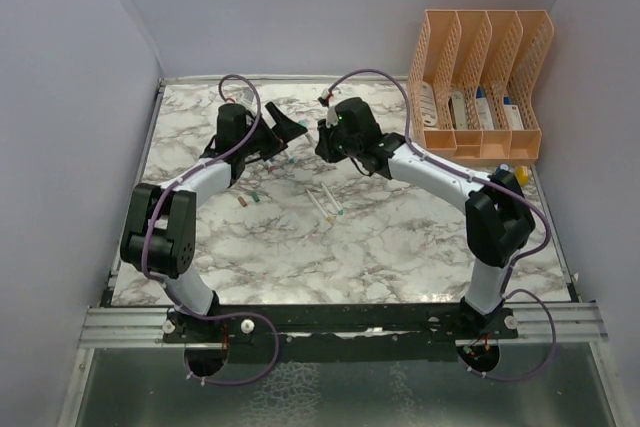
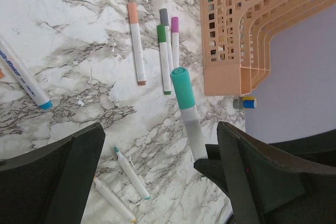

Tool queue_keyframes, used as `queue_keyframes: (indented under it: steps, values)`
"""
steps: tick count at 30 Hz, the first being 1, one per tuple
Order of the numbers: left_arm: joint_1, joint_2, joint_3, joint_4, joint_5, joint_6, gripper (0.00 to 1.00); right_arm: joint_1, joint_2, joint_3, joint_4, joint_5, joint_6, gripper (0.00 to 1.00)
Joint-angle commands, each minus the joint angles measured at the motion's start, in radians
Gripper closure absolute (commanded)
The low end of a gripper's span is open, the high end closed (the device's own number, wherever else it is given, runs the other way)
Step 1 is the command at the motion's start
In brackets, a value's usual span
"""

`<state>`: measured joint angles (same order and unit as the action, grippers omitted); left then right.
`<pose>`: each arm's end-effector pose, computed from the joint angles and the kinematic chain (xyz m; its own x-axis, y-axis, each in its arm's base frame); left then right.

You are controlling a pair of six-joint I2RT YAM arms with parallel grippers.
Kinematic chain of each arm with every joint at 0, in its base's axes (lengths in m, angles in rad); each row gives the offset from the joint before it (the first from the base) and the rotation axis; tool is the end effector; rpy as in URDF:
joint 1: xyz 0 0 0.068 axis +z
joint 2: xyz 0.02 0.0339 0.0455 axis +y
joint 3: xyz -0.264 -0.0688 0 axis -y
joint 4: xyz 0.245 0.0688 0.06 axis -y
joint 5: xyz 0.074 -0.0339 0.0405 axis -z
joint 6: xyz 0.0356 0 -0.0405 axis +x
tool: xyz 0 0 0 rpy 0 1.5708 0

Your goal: Open the pen caps

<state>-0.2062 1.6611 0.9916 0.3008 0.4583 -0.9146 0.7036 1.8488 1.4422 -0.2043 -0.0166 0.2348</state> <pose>0.3609 -0.0916 0.2333 -0.6808 -0.5835 -0.4428 0.0790 0.5425 -0.8364 0.3282 0.2793 0.2627 -0.5783 -0.1856 -0.7944 -0.5375 0.8193 0.1998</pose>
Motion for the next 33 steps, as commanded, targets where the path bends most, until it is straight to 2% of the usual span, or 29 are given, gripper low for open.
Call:
queue_keyframes:
  steps: [1,9,17,33]
  values:
    - [-0.012,0.023,0.03,0.041,-0.023,-0.018,0.11,0.014,-0.061,-0.035,0.013,-0.053,0.013,0.99]
    - [-0.019,0.058,0.049,0.064,-0.026,-0.037,0.22,0.035,-0.087,-0.07,0.016,-0.075,0.027,0.99]
    - [-0.027,0.065,0.049,0.079,-0.018,-0.042,0.41,0.045,-0.105,-0.084,0.028,-0.087,0.034,0.99]
    - [-0.03,0.06,0.029,0.099,-0.005,-0.051,0.6,0.051,-0.104,-0.075,0.036,-0.093,0.034,0.99]
